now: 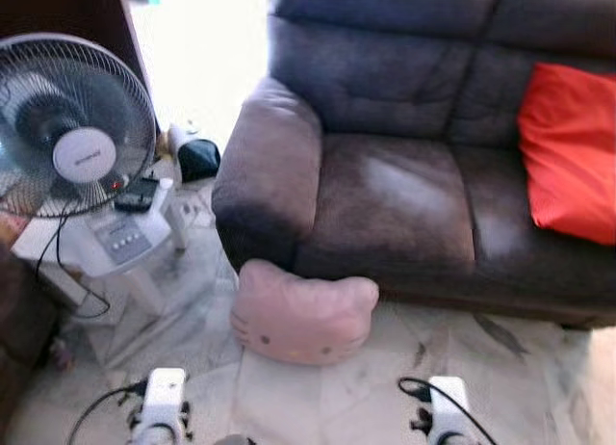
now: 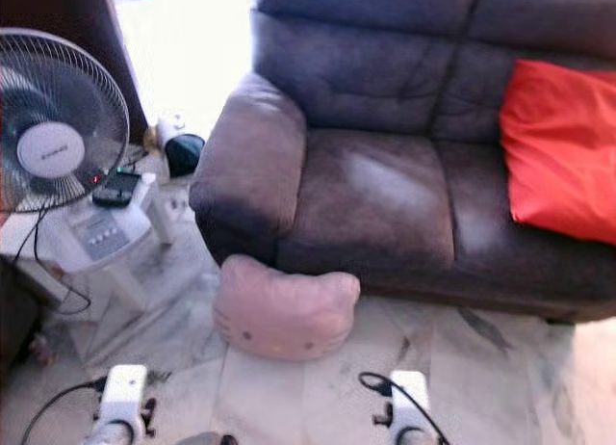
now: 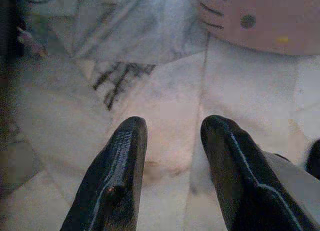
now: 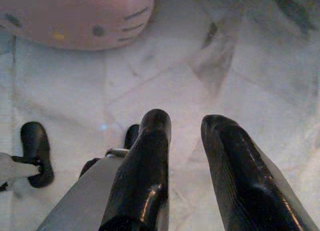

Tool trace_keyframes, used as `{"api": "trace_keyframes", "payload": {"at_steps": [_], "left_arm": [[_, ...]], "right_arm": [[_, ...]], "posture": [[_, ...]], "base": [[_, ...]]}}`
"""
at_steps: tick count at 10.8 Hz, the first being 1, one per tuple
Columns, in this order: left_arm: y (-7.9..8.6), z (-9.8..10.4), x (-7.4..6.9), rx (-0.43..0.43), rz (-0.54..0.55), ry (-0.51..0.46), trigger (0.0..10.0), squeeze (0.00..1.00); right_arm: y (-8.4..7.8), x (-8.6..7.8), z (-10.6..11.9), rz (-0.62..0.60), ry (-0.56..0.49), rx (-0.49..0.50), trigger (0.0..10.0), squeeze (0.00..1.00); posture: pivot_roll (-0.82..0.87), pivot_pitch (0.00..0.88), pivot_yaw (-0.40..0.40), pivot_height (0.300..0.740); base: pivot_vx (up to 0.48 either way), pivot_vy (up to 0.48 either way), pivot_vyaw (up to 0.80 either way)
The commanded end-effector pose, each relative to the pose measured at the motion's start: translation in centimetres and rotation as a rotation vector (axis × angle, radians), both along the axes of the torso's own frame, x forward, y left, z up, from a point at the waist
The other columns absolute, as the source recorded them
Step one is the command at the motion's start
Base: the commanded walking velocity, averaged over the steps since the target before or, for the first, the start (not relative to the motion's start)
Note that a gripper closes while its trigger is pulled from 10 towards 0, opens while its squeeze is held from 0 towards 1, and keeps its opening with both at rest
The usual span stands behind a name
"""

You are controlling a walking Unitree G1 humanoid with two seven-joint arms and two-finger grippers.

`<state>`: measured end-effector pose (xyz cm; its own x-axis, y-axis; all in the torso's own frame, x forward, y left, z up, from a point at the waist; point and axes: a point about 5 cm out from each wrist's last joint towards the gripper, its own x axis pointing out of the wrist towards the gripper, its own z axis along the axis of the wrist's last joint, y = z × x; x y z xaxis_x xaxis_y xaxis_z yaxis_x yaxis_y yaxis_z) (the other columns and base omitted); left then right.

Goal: Move the pillow to the sofa from floor

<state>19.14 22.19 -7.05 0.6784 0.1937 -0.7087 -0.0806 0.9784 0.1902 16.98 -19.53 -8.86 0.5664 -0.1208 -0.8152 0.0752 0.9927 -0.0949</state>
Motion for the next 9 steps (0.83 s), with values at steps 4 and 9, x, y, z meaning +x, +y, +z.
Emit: {"api": "trace_keyframes", "payload": {"at_steps": [4, 9], "left_arm": [[-0.76, -0.53, -0.59, 0.001, -0.017, 0.039, 10.0, 0.00], [-0.96, -0.44, -0.39, 0.009, -0.020, 0.029, 10.0, 0.00]], "right_arm": [[-0.80, -0.84, -0.24, -0.014, 0.022, -0.012, 10.0, 0.00], [-0.86, -1.06, -0.33, -0.007, 0.033, -0.016, 10.0, 0.00]], "posture": [[0.09, 0.086, -0.081, 0.740], [0.09, 0.091, -0.086, 0.740]], "base": [[0.000, 0.000, 0.00], [0.000, 0.000, 0.00]]}}
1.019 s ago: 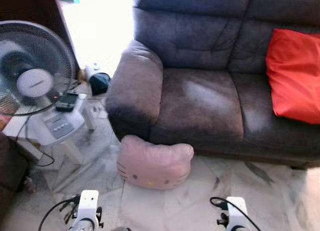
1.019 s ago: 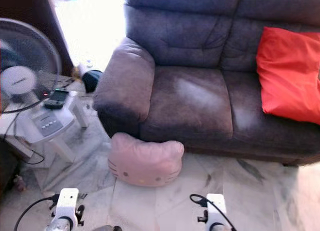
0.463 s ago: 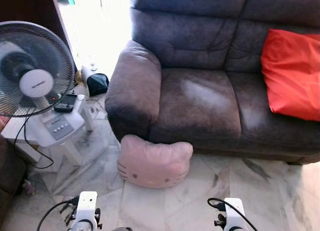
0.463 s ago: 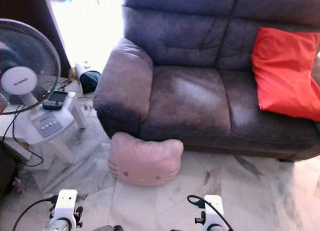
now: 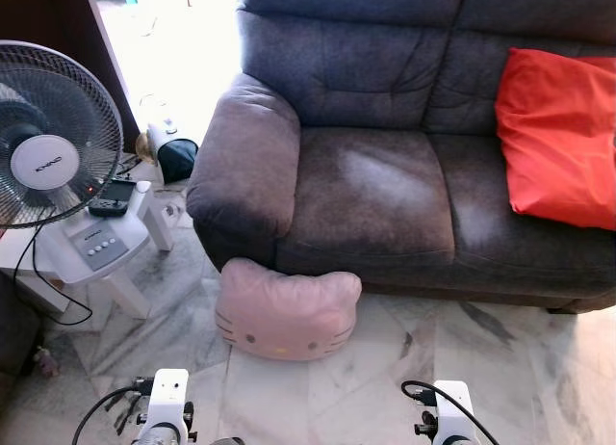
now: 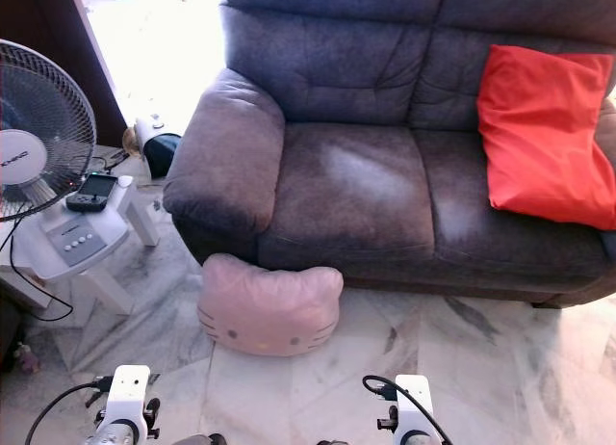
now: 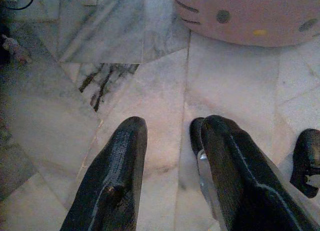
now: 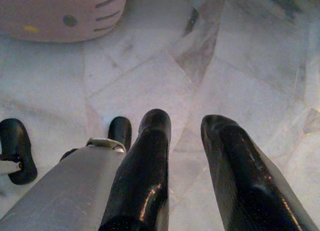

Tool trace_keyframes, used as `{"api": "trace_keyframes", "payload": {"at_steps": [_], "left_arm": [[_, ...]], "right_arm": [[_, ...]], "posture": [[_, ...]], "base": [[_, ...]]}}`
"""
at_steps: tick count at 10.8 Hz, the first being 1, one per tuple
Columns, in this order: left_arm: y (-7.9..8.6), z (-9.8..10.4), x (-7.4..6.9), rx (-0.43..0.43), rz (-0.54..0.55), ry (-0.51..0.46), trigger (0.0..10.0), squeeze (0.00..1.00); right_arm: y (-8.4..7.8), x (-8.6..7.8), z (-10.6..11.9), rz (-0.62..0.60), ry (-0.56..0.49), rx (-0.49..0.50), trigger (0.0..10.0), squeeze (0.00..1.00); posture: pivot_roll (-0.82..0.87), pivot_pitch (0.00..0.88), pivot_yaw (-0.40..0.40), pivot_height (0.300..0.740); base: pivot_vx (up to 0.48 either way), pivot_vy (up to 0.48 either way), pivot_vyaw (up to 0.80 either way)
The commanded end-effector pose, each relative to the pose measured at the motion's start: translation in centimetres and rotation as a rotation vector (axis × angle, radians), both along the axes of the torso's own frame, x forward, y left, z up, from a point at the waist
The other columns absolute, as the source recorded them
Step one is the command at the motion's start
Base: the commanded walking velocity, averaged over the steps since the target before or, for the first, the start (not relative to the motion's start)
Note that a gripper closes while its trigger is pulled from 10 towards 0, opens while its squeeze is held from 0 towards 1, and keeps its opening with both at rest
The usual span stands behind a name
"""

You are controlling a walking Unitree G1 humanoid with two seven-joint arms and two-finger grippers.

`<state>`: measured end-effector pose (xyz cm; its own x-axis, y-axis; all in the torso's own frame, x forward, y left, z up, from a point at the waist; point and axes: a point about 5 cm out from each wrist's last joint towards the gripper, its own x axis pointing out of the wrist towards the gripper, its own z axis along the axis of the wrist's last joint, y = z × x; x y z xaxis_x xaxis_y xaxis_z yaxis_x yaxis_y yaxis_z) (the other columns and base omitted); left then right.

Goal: Move the pillow to the sofa from floor

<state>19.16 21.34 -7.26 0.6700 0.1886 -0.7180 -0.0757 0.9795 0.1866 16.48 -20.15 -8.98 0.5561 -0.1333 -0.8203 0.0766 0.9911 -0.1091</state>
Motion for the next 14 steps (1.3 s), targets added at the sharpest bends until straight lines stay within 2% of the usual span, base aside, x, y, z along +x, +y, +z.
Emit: {"api": "trace_keyframes", "payload": {"at_steps": [1, 3, 10, 14], "left_arm": [[-0.14, -0.24, -0.41, 0.013, -0.018, 0.017, 10.0, 0.00], [-0.35, -0.21, -0.29, 0.012, -0.020, 0.011, 10.0, 0.00], [0.47, -0.23, -0.59, 0.026, -0.017, 0.028, 10.0, 0.00], [0.18, -0.26, -0.50, 0.022, -0.024, 0.031, 10.0, 0.00]], "right_arm": [[-0.23, -0.56, -0.22, 0.000, 0.024, -0.005, 10.0, 0.00], [-0.20, -0.55, -0.23, 0.007, 0.030, -0.011, 10.0, 0.00], [-0.11, -0.49, -0.23, 0.008, 0.031, -0.010, 10.0, 0.00], [-0.03, -0.48, -0.24, 0.007, 0.031, -0.009, 10.0, 0.00]], "posture": [[0.09, 0.091, -0.086, 0.740], [0.09, 0.093, -0.084, 0.740], [0.09, 0.102, -0.079, 0.740], [0.09, 0.102, -0.077, 0.740]], "base": [[0.000, 0.000, 0.00], [0.000, 0.000, 0.00], [0.274, 0.000, 0.00], [0.295, 0.000, 0.00]]}}
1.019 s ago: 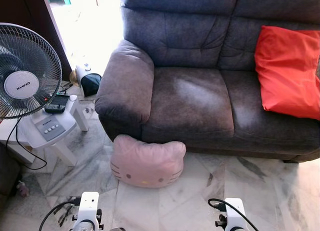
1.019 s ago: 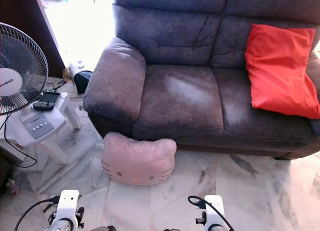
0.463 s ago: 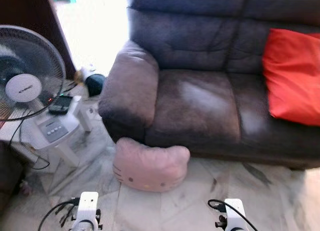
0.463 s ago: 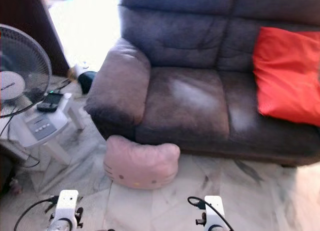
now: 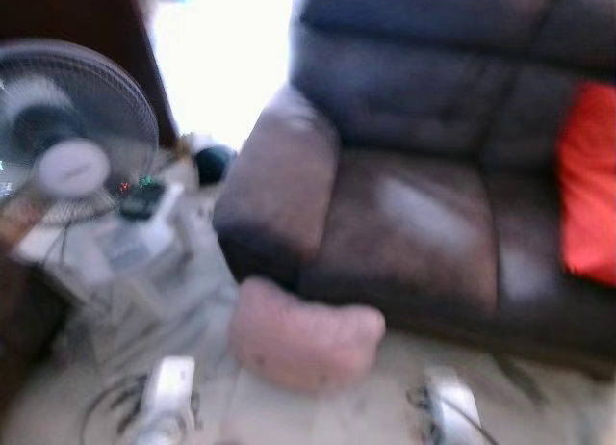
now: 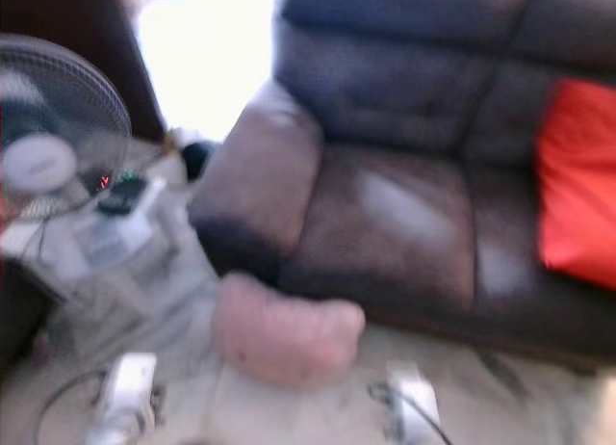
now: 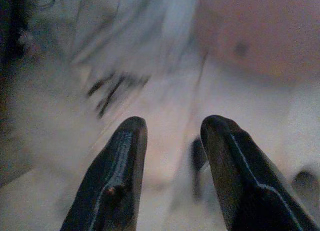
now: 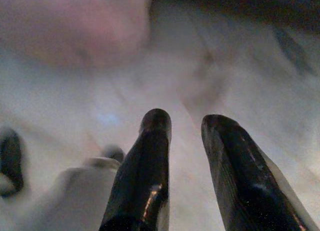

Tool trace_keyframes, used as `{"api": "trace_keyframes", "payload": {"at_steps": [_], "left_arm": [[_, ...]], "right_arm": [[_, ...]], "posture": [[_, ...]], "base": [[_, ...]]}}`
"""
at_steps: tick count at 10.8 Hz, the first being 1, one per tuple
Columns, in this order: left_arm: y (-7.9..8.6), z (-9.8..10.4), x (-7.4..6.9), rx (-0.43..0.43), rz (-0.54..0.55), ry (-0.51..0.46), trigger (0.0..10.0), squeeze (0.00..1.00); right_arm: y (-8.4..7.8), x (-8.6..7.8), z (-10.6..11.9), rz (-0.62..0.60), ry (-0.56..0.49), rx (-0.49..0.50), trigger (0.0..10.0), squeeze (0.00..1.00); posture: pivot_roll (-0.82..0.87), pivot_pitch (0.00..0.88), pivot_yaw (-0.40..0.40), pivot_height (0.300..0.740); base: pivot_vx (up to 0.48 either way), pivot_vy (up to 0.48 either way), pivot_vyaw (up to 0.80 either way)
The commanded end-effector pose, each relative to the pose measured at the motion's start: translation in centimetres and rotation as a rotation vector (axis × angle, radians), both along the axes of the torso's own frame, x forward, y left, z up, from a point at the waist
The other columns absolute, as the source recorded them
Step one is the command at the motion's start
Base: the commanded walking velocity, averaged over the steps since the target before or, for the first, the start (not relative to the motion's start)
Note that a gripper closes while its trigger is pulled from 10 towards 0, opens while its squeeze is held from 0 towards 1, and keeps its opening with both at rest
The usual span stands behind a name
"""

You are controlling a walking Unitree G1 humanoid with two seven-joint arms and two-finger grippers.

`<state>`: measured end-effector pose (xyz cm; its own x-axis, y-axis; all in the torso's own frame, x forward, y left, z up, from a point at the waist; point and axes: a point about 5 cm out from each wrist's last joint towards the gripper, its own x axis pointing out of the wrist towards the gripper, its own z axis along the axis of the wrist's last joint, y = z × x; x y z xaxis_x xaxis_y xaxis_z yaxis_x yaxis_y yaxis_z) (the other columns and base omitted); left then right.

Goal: Move the pillow to the sofa from floor

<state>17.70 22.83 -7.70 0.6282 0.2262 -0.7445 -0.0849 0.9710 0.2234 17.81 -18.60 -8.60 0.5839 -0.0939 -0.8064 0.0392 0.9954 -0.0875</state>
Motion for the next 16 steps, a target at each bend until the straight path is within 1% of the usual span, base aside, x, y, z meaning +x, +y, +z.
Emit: {"api": "trace_keyframes", "payload": {"at_steps": [1, 3, 5, 7, 11, 13, 16], "left_arm": [[-1.38, 0.20, 1.02, -0.013, -0.044, -0.019, 10.0, 0.00], [-1.34, 0.21, 1.04, -0.012, -0.046, -0.018, 10.0, 0.00], [-0.81, 0.26, 0.95, -0.009, -0.044, -0.012, 10.0, 0.00], [-0.56, 0.25, 0.84, -0.010, -0.041, -0.008, 10.0, 0.00], [-1.10, 0.21, 0.88, -0.023, -0.041, -0.024, 10.0, 0.00], [-1.25, 0.15, 0.86, -0.025, -0.042, -0.020, 10.0, 0.00], [-1.27, -0.14, 0.41, -0.033, -0.030, 0.008, 10.0, 0.00]], "right_arm": [[-1.52, -1.81, -0.62, -0.034, 0.059, -0.027, 10.0, 0.00], [-1.48, -1.81, -0.63, -0.036, 0.058, -0.026, 10.0, 0.00], [-1.46, -1.83, -0.64, -0.037, 0.059, -0.025, 10.0, 0.00], [-1.49, -1.83, -0.63, -0.039, 0.058, -0.025, 10.0, 0.00], [-1.50, -1.84, -0.62, -0.046, 0.052, -0.020, 10.0, 0.00], [-1.51, -1.86, -0.63, -0.044, 0.053, -0.020, 10.0, 0.00], [-1.49, -1.95, -0.67, -0.045, 0.055, -0.018, 10.0, 0.00]], "posture": [[0.09, 0.103, -0.076, 0.740], [0.09, 0.104, -0.073, 0.740], [0.09, 0.105, -0.073, 0.740], [0.09, 0.107, -0.074, 0.740], [0.09, 0.102, -0.076, 0.740], [0.09, 0.096, -0.077, 0.740], [0.09, 0.087, -0.077, 0.740]], "base": [[0.296, 0.000, 0.00], [0.292, 0.000, 0.00], [0.262, 0.000, 0.00], [0.000, 0.000, 0.00], [0.000, 0.000, 0.00], [0.000, 0.000, 0.00], [0.000, 0.000, 0.00]]}}
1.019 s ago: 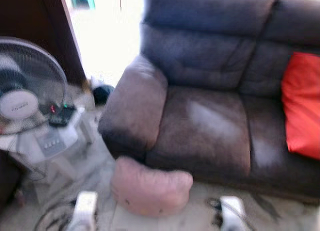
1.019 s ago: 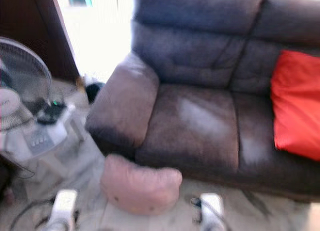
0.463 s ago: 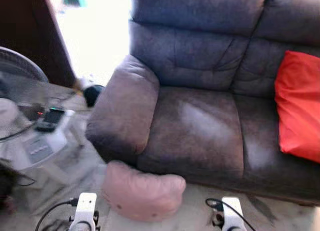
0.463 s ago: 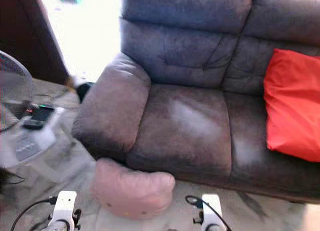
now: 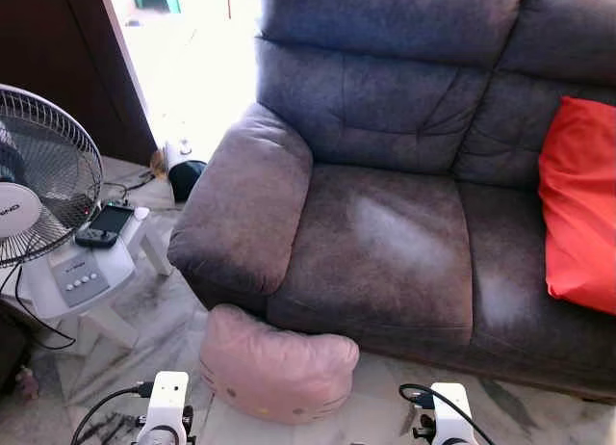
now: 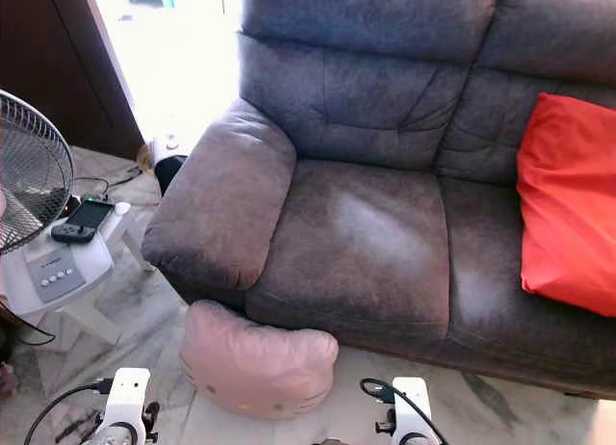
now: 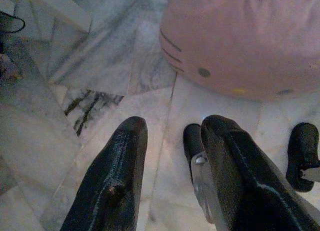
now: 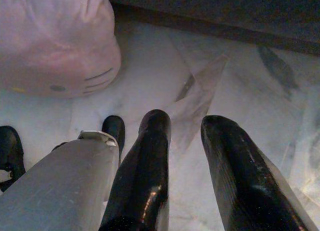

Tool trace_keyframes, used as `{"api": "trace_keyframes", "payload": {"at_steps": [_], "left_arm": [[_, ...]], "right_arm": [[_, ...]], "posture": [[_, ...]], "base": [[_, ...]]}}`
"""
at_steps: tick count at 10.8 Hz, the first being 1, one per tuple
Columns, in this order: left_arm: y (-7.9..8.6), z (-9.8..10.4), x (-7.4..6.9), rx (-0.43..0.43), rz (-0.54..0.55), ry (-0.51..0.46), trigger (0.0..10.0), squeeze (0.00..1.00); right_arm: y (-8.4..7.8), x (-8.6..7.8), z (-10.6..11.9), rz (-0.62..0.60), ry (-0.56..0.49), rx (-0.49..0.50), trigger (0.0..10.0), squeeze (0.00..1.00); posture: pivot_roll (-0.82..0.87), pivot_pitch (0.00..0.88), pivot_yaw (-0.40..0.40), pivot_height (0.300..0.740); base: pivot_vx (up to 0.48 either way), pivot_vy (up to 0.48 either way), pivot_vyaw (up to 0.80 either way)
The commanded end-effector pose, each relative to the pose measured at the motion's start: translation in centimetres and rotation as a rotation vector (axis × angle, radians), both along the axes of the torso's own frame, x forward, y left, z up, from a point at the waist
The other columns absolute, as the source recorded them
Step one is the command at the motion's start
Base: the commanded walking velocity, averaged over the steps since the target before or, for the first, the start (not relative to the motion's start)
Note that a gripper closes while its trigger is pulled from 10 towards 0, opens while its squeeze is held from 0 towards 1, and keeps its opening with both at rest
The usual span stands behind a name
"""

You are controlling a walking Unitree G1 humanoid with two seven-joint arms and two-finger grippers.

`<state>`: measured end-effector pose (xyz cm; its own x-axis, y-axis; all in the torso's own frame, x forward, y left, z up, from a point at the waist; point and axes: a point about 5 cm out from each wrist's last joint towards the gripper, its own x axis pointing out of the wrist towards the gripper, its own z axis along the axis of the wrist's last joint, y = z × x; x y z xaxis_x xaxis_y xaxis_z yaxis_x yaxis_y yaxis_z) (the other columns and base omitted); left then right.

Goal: Move the pillow to the sofa from floor

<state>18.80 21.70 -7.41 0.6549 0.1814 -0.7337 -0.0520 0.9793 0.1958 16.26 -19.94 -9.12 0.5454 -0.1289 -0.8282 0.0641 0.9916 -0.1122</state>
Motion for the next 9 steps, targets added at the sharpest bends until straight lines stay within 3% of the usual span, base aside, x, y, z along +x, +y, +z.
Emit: {"api": "trace_keyframes", "payload": {"at_steps": [1, 2, 6, 9], "left_arm": [[-0.14, -0.46, -0.74, -0.007, 0.010, 0.037, 10.0, 0.00], [-0.34, -0.56, -0.79, -0.011, 0.014, 0.048, 10.0, 0.00], [-0.44, -0.62, -0.88, -0.011, 0.014, 0.050, 10.0, 0.00], [-0.69, -0.57, -0.72, -0.011, -0.006, 0.041, 10.0, 0.00]], "right_arm": [[-0.15, -0.43, -0.17, -0.020, 0.015, 0.005, 10.0, 0.00], [-0.24, -0.54, -0.24, -0.021, 0.033, -0.012, 10.0, 0.00], [-0.16, -0.40, -0.17, -0.006, 0.020, -0.006, 10.0, 0.00], [-0.11, -0.41, -0.18, -0.009, 0.021, -0.006, 10.0, 0.00]], "posture": [[0.09, 0.087, -0.077, 0.740], [0.09, 0.089, -0.077, 0.740], [0.09, 0.093, -0.077, 0.740], [0.09, 0.095, -0.074, 0.740]], "base": [[0.000, 0.330, 0.00], [0.000, 0.480, -0.74], [0.000, 0.480, 0.00], [0.000, 0.000, -0.39]]}}
